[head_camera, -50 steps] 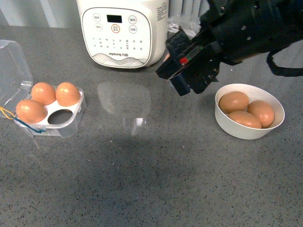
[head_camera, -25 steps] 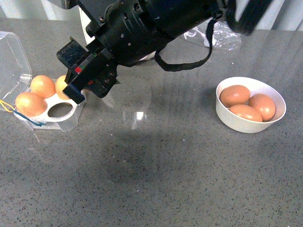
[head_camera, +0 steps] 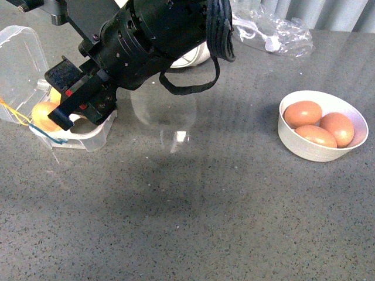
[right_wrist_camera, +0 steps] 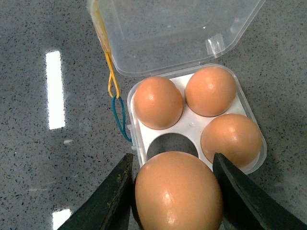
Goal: Put egg into box
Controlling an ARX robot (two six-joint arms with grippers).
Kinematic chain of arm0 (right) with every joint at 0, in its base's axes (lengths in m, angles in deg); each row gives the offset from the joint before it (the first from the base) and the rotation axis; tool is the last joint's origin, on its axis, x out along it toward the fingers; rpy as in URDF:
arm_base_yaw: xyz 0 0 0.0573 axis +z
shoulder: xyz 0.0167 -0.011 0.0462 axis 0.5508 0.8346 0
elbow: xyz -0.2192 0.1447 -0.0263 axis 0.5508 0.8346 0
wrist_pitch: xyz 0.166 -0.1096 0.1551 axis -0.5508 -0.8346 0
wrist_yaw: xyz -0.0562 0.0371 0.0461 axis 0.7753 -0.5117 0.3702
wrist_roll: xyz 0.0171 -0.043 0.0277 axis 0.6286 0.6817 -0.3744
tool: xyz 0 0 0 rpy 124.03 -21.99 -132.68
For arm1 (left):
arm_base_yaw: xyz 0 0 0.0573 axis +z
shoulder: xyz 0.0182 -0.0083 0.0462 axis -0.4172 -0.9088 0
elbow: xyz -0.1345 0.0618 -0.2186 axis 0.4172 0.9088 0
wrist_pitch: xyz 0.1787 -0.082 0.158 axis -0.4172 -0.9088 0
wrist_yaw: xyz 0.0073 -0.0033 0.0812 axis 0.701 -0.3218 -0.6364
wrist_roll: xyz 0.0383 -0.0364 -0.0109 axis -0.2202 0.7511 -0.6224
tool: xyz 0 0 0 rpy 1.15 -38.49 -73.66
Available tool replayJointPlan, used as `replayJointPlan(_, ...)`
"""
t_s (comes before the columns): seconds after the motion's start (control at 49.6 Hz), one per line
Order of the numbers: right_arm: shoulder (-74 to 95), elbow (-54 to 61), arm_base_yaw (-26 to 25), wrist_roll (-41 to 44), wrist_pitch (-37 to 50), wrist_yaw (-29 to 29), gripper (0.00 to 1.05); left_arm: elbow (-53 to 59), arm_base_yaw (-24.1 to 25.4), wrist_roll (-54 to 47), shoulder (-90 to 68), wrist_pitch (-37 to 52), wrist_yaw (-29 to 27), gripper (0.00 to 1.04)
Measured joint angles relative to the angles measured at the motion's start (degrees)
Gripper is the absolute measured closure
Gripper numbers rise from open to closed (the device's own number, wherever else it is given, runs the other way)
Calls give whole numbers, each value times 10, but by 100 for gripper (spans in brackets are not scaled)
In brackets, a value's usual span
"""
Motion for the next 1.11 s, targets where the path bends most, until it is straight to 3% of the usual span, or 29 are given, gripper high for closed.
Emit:
replayJointPlan(0.483,27,-19,11,-18,7,12,62,0,0,0,0,0,0,7)
replayJointPlan(0.564,28,-19,11,-16,7,12,51,0,0,0,0,0,0,7)
replayJointPlan(0.806,20,-3,-1,-23,34,17,5,0,0,0,0,0,0,7)
replayJointPlan(1.108,-85,100,-46,-83,103,72,7,0,0,0,0,0,0,7)
